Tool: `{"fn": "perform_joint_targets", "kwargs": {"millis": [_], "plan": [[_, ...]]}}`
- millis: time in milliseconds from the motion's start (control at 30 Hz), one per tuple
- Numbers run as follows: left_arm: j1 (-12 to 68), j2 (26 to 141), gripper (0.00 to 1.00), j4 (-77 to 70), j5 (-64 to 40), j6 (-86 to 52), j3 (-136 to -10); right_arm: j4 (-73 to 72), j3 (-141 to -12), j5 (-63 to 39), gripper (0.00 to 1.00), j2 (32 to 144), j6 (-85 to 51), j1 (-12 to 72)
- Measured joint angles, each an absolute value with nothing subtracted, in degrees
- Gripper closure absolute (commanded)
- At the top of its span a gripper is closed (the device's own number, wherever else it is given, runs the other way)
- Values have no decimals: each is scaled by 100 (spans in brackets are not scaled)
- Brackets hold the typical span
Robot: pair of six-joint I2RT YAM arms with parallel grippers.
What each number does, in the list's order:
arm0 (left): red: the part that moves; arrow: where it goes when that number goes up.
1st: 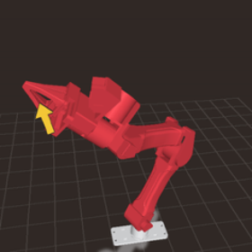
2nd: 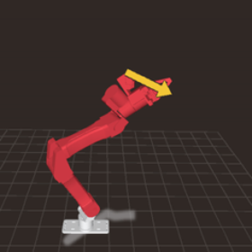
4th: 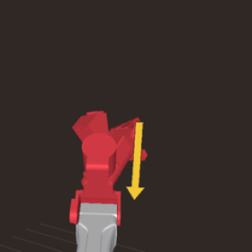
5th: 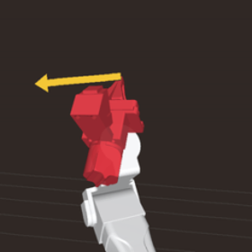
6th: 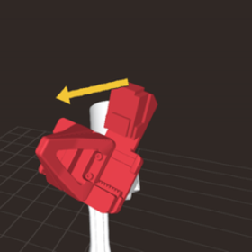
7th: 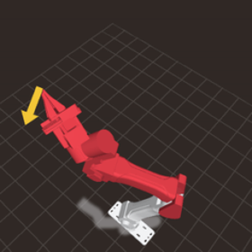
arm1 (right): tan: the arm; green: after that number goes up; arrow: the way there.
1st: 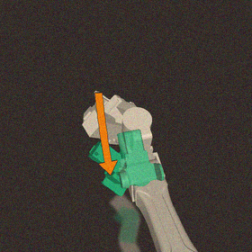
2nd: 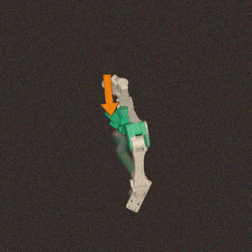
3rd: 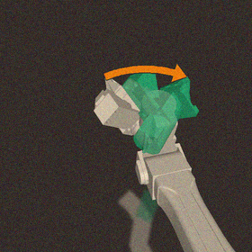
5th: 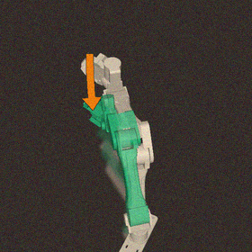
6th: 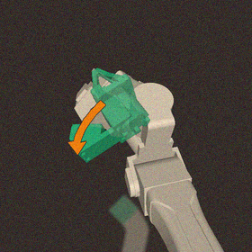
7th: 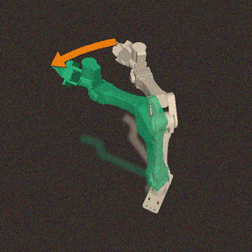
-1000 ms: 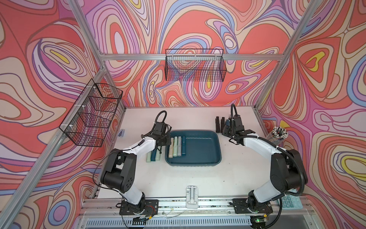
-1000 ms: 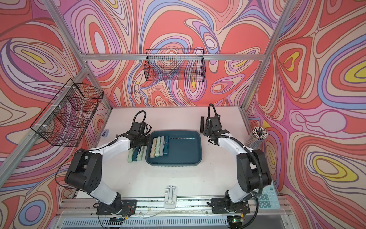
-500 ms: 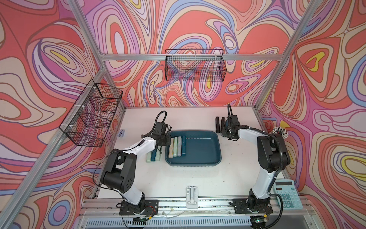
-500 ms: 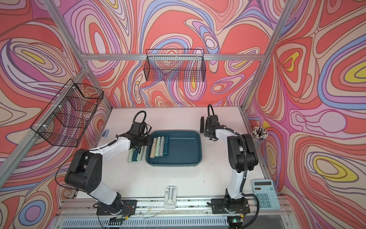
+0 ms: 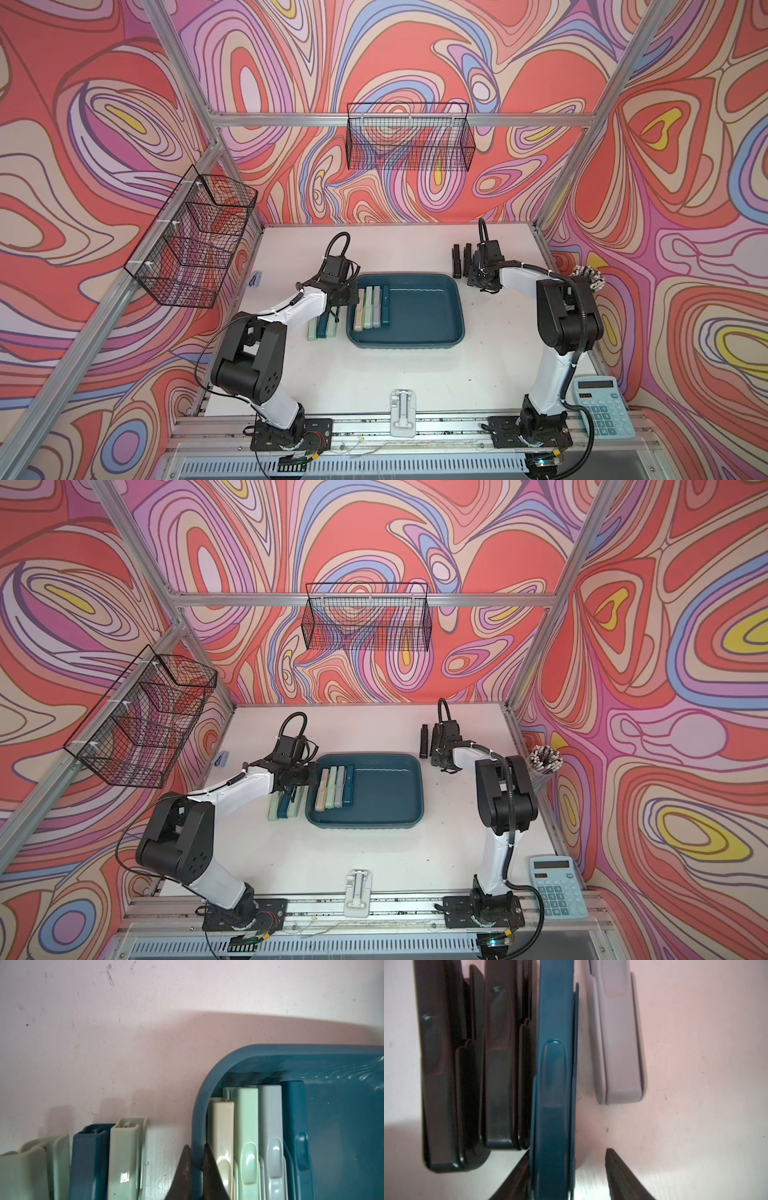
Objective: Put the pruning pliers into the storage box
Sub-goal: Pick up the pruning pliers from the center of the board.
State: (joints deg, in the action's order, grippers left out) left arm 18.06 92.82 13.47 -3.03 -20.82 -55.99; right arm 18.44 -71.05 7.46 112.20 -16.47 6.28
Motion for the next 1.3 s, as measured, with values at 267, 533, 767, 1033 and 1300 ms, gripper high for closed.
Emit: {"fn": "perform_joint_targets", "kwargs": {"millis": [267,533,767,1033,1300], "plan": [[1804,9282,92,1347,-305,-2080,-5599,1914,-7201,687,57,11240,-1420,607],[1802,9282,92,1350,-307,-2080,-5599,1887,-7472,611,61,11489,-1352,607],[1802,9282,92,1347,-307,-2082,-5599,1881,-7489,622,70,11587,-1321,607],[1802,9284,92,1347,-314,-2082,-5599,1879,-7376,620,76,11485,-1317,607],[1800,9288,92,1343,-322,-2086,-5599,1883,-6740,482,75,10508,-1500,609]]}}
